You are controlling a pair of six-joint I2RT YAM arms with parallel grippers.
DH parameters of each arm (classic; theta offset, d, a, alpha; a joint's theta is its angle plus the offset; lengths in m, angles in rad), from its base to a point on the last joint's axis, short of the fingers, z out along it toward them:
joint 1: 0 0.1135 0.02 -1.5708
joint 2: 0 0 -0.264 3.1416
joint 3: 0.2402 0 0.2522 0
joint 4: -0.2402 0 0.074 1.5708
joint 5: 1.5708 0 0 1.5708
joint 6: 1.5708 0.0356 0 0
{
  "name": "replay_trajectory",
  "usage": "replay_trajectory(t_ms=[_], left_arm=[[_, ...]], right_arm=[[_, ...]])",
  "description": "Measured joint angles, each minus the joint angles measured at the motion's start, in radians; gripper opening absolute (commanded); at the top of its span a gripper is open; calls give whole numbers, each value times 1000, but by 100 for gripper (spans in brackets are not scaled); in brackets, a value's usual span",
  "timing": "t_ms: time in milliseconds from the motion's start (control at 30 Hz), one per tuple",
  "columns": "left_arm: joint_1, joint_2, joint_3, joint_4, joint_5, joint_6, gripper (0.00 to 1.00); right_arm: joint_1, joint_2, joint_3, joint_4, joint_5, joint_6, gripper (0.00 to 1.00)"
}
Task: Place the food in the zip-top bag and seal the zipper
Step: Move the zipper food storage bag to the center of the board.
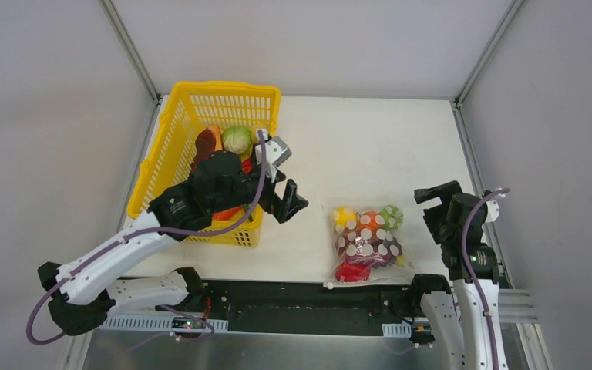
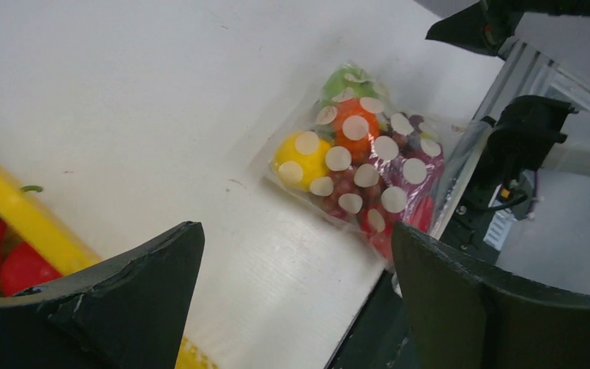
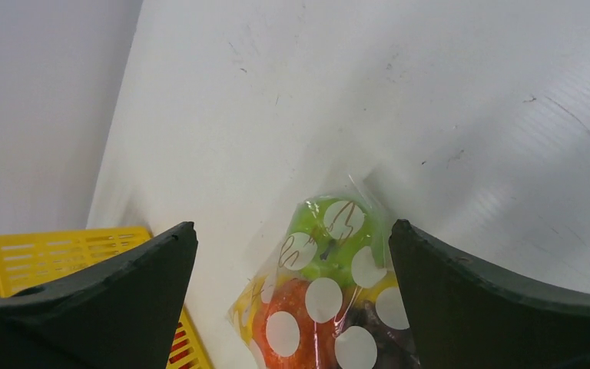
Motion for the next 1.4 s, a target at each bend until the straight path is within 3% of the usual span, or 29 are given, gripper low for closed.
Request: replay_trajectory(t_ms=[200, 467, 833, 933, 1233, 1400], left_arm=[[-119, 270, 145, 32, 18, -180, 91], [-204, 500, 105, 57, 11, -384, 90], [-246, 637, 46, 137, 74, -493, 81], [-261, 679, 34, 155, 99, -506, 73], [-269, 714, 45, 124, 24, -507, 73], [-214, 712, 46, 97, 12, -492, 72]], right_arm=[[0, -18, -65, -29, -58, 54, 100], [0, 34, -168, -61, -216, 63, 100], [0, 82, -228, 34, -409, 32, 100], [0, 67, -245, 48, -441, 27, 100], [0, 65, -276, 114, -572, 23, 100], [5, 84, -288, 176, -610, 26, 99]])
